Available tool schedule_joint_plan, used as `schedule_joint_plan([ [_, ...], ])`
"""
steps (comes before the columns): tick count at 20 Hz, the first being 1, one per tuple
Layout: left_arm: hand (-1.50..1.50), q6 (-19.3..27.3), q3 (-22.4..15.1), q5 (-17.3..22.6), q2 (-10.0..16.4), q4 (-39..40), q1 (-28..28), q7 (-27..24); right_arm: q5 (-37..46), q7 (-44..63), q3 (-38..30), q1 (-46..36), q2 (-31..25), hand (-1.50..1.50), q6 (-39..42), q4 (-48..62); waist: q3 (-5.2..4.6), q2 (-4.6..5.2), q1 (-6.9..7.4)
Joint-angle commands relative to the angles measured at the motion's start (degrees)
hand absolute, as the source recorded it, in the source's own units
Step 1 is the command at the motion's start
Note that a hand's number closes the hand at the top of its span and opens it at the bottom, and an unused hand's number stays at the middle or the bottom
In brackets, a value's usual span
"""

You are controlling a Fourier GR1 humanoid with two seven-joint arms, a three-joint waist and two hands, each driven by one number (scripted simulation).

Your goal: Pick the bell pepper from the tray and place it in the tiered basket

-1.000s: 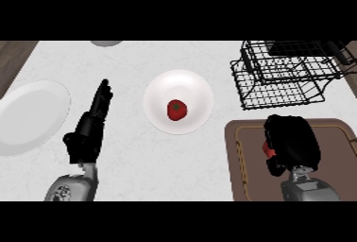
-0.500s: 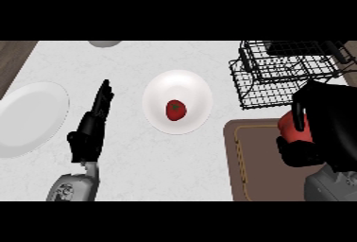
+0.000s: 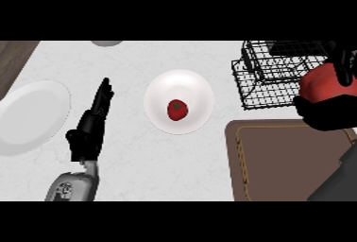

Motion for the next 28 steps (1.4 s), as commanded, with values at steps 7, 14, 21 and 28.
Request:
schedule_joint_plan([
  [7, 0.0, -1.72, 1.43, 1.96, 0.68, 0.2, 0.53, -1.95, -2.73, 1.75, -3.61, -9.03, -4.02, 1.5, -14.06, 21.92, -0.01, 0.35, 0.29],
  [14, 0.0, -0.62, -0.49, 0.06, -0.35, -0.21, 2.15, -1.6, -3.2, -6.06, -3.56, -4.96, -13.98, 1.5, -22.29, 31.44, 0.03, 0.27, 0.09],
  [21, 0.0, 0.67, 2.07, 0.1, -0.38, 4.98, -2.67, -1.95, -1.64, -8.61, -1.23, -8.1, -17.03, 1.5, -30.87, 45.0, 0.01, 0.35, 0.04],
  [28, 0.0, -0.8, -0.85, 0.3, 0.41, -4.55, 2.56, 0.78, -10.34, -5.91, -12.65, -7.24, -14.45, -1.5, -35.0, 50.03, 0.06, 0.16, 0.38],
])
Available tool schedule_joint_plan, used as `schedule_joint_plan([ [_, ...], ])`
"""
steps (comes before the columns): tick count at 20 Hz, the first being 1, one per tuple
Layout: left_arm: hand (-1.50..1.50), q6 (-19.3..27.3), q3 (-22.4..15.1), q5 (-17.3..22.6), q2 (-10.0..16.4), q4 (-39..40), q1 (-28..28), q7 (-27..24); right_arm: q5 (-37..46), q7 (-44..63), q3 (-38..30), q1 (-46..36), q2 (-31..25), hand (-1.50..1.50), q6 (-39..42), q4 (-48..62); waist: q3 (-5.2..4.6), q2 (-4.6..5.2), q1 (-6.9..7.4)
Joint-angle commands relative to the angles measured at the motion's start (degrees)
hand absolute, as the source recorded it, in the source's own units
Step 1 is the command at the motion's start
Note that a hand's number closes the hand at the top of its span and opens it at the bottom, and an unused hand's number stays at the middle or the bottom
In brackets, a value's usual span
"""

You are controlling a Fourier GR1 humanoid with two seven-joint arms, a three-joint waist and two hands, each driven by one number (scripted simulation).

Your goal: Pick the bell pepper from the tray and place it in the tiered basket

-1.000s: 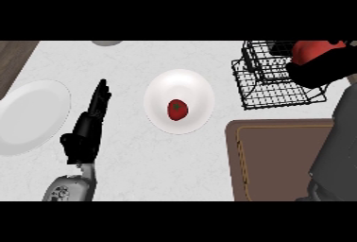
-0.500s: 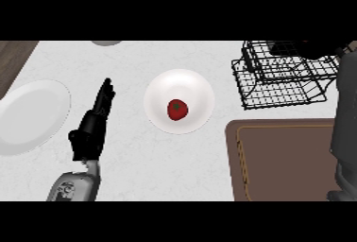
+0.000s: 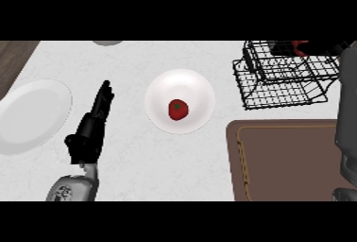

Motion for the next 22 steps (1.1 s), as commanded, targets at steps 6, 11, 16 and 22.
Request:
schedule_joint_plan([
  [6, 0.0, -1.15, 2.28, 1.31, 1.4, 1.99, -1.22, -0.99, -10.89, -2.62, -10.15, -2.07, 0.09, -1.5, -10.16, 5.84, 0.01, 0.01, -0.2],
  [11, 0.0, 0.39, 1.2, -0.12, 0.18, 1.97, -0.76, -0.82, -13.64, 2.45, -14.81, -2.59, -2.44, -1.5, -13.6, 0.27, -0.01, -0.27, -0.88],
  [16, 0.0, 1.63, -0.91, -2.06, -0.87, 0.0, 1.53, -0.43, -19.75, 4.19, -23.3, 1.83, -8.33, -1.5, -11.69, -2.34, 0.02, -0.41, -1.31],
  [22, 0.0, -0.48, 2.66, 1.2, 1.15, 1.92, 2.18, -1.84, -33.36, -1.09, -36.04, 13.47, -14.38, -1.5, -1.96, -7.82, 0.03, -0.63, -2.9],
])
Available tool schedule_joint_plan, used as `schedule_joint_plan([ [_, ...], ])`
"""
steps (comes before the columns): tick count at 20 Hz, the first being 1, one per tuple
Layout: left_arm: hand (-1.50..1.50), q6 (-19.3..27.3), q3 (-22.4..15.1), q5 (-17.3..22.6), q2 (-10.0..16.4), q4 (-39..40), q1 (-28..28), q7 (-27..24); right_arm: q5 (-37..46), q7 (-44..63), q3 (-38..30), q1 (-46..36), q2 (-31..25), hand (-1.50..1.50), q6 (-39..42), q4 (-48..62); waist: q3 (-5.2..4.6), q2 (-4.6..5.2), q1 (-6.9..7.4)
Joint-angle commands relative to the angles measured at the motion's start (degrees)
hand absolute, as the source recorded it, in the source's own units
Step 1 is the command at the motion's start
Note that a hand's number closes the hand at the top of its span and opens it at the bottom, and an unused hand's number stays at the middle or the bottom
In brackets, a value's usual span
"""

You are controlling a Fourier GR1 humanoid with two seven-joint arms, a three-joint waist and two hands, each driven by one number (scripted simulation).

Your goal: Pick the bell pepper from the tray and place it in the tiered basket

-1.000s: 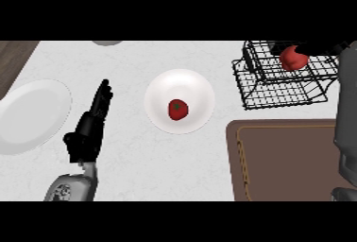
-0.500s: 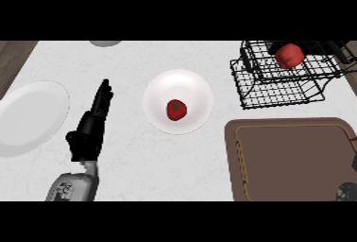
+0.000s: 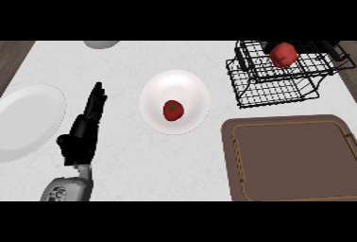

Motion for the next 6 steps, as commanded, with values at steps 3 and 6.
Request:
schedule_joint_plan([
  [3, 0.0, -1.03, 0.35, -0.05, 1.42, -0.51, 1.64, -1.0, -11.84, -4.96, -12.21, 12.81, -7.15, -1.5, 9.46, -4.01, 0.02, -0.03, -0.29],
  [6, 0.0, -1.11, -0.1, 0.15, 1.53, -5.04, 2.1, 2.02, -17.66, -9.86, -17.76, 21.5, -6.62, -1.5, 15.29, -5.35, 0.04, -0.18, -0.36],
])
